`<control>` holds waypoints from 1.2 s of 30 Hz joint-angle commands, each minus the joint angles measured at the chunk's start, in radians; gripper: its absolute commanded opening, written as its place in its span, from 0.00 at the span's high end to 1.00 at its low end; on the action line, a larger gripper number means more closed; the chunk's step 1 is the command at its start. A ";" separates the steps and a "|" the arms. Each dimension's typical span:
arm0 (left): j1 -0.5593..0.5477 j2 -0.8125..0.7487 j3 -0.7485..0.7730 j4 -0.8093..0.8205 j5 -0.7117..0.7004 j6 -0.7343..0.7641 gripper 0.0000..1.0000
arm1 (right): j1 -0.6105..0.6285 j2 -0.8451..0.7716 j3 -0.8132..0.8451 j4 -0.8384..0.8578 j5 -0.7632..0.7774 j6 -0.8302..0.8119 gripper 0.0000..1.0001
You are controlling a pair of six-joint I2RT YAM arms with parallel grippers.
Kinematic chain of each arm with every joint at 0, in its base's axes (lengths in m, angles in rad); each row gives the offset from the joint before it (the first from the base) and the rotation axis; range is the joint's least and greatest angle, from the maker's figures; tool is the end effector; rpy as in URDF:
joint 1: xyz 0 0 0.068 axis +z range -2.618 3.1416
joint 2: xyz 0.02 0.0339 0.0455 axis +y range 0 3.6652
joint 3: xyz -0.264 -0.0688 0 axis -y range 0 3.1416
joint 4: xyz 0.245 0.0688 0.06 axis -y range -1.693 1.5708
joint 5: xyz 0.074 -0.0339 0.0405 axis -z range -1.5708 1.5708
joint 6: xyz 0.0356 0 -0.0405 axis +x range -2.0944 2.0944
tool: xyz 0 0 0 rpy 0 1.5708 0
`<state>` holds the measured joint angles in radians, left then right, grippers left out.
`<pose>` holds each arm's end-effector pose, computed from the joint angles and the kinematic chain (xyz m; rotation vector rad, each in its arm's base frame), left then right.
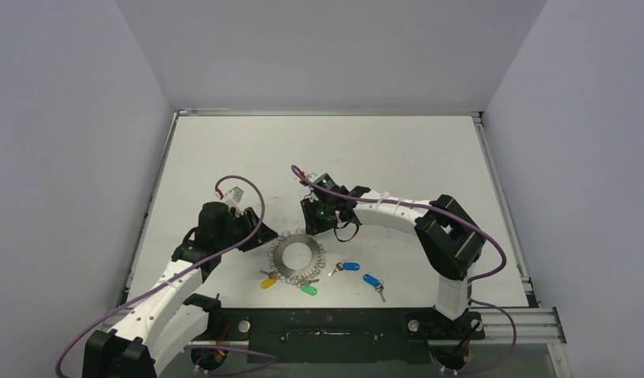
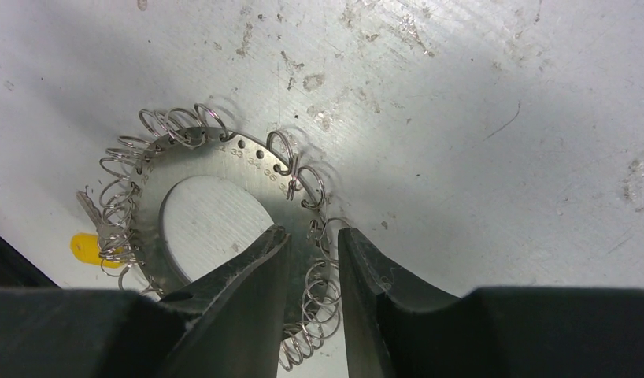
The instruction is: Put the keys on the keyring
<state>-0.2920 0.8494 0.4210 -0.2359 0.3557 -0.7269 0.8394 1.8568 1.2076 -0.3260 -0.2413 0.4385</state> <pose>0.1669 -0.0631 0.1983 -0.3061 2.3394 -0.9271 0.2520 0.2936 0.1766 -0.6369 2.6295 0.7580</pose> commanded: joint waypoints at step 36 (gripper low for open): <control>0.010 -0.030 0.029 0.030 0.009 0.014 0.65 | 0.039 -0.024 0.130 -0.092 -0.019 -0.121 1.00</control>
<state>-0.2871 0.8368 0.4210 -0.2356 0.3561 -0.7254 0.8700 1.8435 1.3003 -0.4320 -0.2043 0.3401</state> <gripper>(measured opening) 0.353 0.029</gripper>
